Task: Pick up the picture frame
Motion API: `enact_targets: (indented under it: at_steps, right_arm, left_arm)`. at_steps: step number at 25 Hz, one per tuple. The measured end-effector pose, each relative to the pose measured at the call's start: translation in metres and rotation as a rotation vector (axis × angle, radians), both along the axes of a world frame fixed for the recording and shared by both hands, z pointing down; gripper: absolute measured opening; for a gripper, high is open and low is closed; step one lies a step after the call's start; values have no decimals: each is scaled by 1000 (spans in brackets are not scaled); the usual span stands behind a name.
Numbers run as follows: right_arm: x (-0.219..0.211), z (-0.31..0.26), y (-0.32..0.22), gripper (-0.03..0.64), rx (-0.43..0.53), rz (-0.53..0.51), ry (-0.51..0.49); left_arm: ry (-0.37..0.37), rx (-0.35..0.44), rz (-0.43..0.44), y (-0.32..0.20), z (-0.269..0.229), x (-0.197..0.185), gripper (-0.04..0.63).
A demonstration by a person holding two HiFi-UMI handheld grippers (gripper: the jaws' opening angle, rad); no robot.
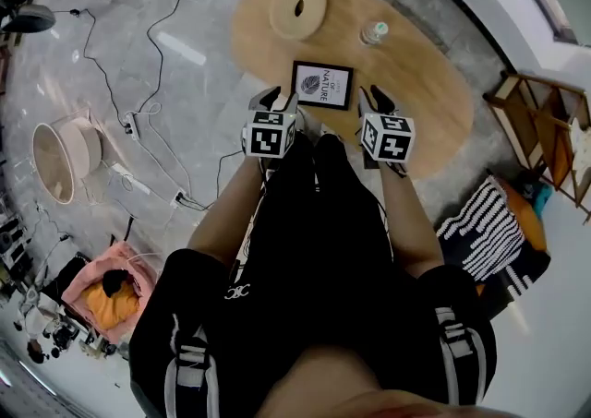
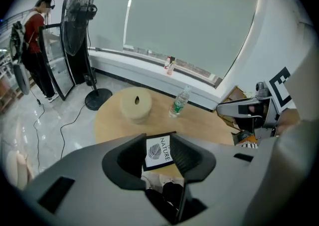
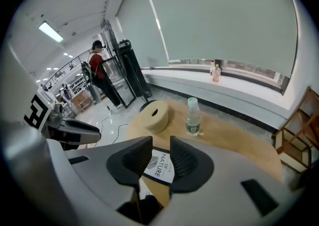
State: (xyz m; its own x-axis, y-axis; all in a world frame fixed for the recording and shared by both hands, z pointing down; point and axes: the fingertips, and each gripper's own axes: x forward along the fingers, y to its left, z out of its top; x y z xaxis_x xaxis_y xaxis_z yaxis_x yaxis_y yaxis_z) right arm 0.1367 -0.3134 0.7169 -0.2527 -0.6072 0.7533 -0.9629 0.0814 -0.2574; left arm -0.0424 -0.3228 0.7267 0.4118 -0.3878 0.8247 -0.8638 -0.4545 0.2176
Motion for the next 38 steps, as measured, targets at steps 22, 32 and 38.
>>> enact_targets:
  at_steps: [22, 32, 38]
  right_arm:
    - [9, 342, -26, 127, -321, 64, 4]
    - [8, 368, -23, 95, -370, 43, 14]
    - [5, 300, -20, 97, -309, 53, 32]
  left_arm:
    - [-103, -279, 16, -51, 341, -6, 156]
    - [-76, -326, 28, -49, 360, 9, 97]
    - [-45, -285, 11, -50, 298, 6, 92]
